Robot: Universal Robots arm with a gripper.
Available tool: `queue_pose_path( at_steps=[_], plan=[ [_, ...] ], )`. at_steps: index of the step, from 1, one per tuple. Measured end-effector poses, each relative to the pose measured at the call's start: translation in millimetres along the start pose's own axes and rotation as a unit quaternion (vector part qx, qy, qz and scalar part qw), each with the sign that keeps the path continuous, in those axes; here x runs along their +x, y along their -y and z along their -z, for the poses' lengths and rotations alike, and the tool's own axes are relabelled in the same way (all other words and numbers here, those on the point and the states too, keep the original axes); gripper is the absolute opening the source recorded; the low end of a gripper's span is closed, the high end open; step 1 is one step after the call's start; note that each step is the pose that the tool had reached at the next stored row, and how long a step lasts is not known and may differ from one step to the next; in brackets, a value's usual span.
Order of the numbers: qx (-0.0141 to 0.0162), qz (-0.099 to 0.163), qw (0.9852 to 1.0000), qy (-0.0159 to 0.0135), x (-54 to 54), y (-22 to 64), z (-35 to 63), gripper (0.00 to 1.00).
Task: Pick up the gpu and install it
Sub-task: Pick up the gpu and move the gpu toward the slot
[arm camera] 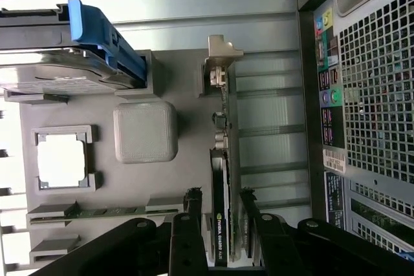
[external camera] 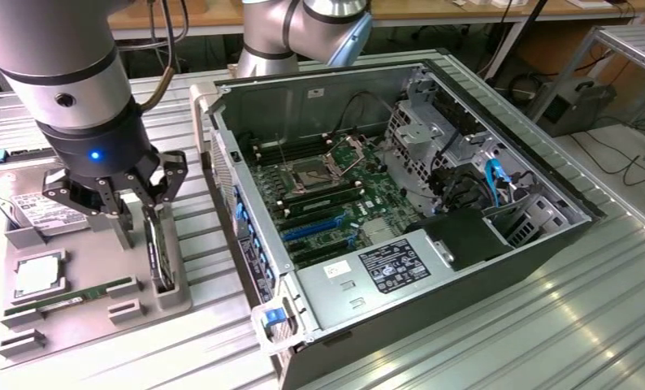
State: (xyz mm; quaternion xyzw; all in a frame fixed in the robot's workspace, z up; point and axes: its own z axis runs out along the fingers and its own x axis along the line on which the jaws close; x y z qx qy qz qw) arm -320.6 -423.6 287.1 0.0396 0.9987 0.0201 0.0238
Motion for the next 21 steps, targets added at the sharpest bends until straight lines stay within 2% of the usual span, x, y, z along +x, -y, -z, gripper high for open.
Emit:
queue_pose_path(
  at_steps=[9, 21],
  plan=[
    [0.0, 0.0, 1.0, 0.0, -0.3, 0.3, -6.8, 0.36],
    [-0.0003, 0.0, 1.0, 0.0, -0.1, -1.5, -32.1, 0.36]
  ],
)
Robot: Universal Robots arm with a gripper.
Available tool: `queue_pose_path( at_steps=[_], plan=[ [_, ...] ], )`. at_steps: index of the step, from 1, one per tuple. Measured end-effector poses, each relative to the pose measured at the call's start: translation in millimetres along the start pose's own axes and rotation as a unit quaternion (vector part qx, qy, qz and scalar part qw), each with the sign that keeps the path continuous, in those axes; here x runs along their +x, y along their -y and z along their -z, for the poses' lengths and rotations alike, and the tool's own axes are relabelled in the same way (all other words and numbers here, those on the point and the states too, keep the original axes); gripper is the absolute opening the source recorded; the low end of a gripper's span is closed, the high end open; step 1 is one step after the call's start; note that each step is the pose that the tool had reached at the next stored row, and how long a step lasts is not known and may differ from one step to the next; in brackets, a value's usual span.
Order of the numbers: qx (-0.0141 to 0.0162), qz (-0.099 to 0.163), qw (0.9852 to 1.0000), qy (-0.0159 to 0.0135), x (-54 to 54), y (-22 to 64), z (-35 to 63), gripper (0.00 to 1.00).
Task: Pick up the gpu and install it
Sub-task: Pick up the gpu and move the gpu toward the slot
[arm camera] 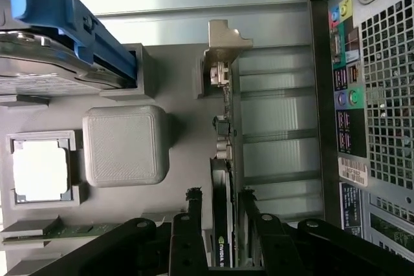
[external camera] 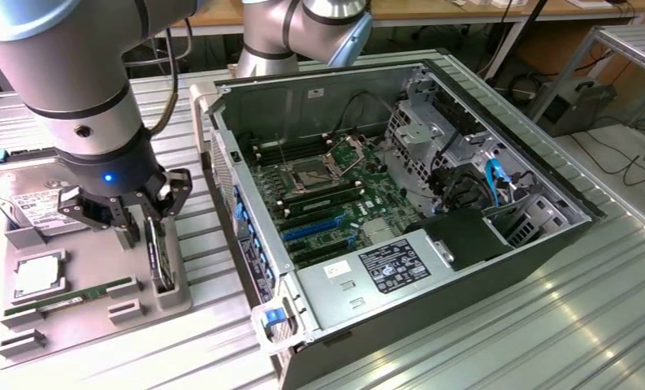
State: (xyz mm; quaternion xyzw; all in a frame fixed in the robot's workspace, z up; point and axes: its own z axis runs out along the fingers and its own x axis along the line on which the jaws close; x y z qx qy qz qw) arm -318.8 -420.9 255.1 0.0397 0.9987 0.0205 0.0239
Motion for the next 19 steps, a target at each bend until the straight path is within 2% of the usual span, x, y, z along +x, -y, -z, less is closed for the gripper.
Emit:
queue_pose_path(
  at_steps=[8, 19],
  plan=[
    [0.0, -0.001, 1.0, 0.0001, 0.4, 0.1, -8.8, 0.36],
    [0.0001, -0.002, 1.0, 0.0, -0.3, 0.2, -12.6, 0.36]
  ],
)
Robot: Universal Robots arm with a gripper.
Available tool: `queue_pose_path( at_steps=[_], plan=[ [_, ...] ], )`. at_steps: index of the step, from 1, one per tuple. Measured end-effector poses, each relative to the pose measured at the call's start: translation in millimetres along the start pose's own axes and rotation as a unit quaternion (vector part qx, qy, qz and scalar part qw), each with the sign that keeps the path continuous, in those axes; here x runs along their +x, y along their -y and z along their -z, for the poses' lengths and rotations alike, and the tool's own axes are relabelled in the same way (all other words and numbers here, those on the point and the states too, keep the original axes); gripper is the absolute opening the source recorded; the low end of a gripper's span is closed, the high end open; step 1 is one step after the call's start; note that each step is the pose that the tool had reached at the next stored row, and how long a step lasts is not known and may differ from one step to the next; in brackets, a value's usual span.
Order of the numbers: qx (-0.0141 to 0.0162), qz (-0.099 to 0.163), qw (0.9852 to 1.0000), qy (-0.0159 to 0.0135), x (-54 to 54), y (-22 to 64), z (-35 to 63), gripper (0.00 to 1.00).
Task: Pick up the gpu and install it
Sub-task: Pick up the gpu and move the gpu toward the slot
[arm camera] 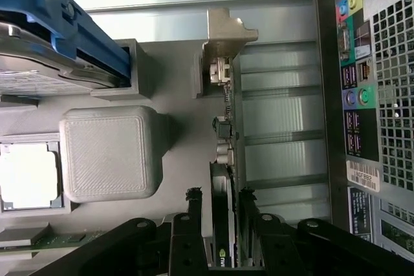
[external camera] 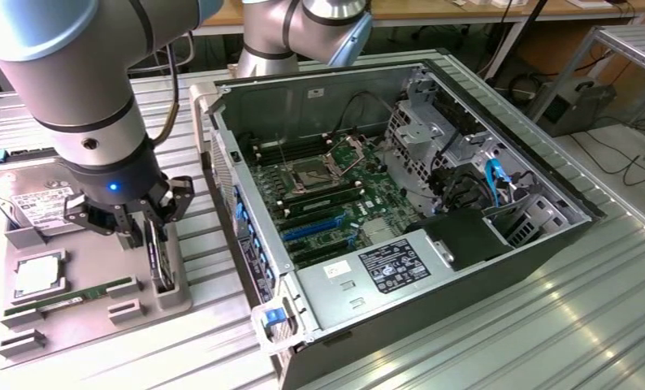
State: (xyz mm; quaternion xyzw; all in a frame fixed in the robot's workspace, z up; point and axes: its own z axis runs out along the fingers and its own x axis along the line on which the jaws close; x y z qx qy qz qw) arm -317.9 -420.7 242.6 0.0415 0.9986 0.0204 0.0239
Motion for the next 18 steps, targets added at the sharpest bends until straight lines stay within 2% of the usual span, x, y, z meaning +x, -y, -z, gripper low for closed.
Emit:
queue_pose_path(
  at_steps=[5, 6, 7, 12, 18],
  plan=[
    [0.0, 0.0, 1.0, -0.0001, 0.0, 0.0, -0.2, 0.35],
    [0.0, 0.0, 1.0, -0.0001, 0.0, 0.0, -0.2, 0.28],
    [0.0, 0.0, 1.0, 0.0, 0.0, 0.0, -0.3, 0.26],
    [-0.0001, 0.002, 1.0, 0.0, 0.0, 0.0, -0.3, 0.26],
    [-0.0019, 0.039, 0.9992, -0.0016, 0.0, 0.0, -0.4, 0.26]
  ],
)
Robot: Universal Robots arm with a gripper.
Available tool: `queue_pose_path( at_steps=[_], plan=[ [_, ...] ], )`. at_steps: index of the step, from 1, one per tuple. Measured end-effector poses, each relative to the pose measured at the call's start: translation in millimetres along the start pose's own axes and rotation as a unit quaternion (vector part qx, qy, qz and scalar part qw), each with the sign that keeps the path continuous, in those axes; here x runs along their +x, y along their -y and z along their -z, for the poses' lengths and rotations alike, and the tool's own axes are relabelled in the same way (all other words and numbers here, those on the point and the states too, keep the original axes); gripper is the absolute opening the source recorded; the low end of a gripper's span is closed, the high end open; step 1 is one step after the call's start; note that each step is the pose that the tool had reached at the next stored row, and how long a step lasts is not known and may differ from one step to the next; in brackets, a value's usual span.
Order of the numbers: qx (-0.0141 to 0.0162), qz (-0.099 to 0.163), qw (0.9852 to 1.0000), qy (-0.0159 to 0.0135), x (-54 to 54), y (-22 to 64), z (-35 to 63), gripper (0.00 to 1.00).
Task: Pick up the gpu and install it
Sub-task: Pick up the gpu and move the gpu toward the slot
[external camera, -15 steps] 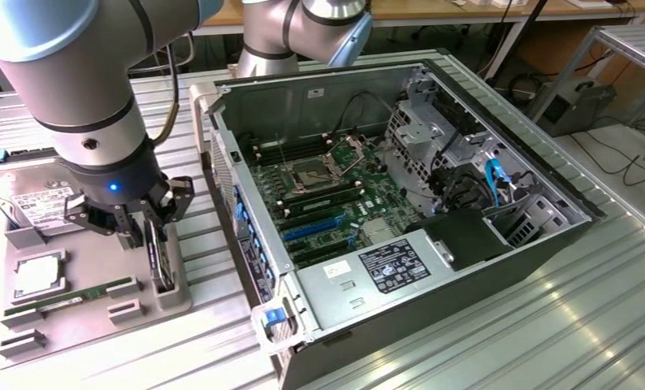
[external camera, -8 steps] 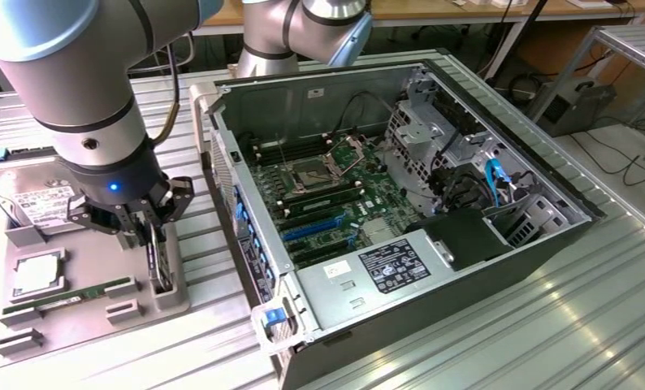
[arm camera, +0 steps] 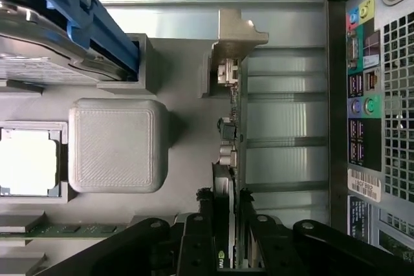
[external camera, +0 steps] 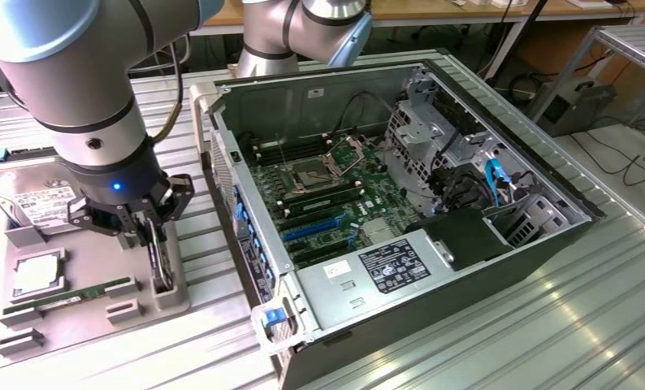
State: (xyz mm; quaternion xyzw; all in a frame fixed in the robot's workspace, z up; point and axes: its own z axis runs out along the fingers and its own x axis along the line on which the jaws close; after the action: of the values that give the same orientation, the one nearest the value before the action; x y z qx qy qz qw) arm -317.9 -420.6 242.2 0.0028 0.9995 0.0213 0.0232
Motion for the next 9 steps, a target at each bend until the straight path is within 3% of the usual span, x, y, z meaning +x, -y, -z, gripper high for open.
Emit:
queue_pose_path(
  at_steps=[3, 9],
  plan=[
    [-0.0005, 0.013, 0.9999, -0.0006, -0.2, 0.2, 0.1, 0.26],
    [-0.0012, 0.013, 0.9999, -0.0006, -1.7, 0.1, 3.7, 0.26]
  ],
)
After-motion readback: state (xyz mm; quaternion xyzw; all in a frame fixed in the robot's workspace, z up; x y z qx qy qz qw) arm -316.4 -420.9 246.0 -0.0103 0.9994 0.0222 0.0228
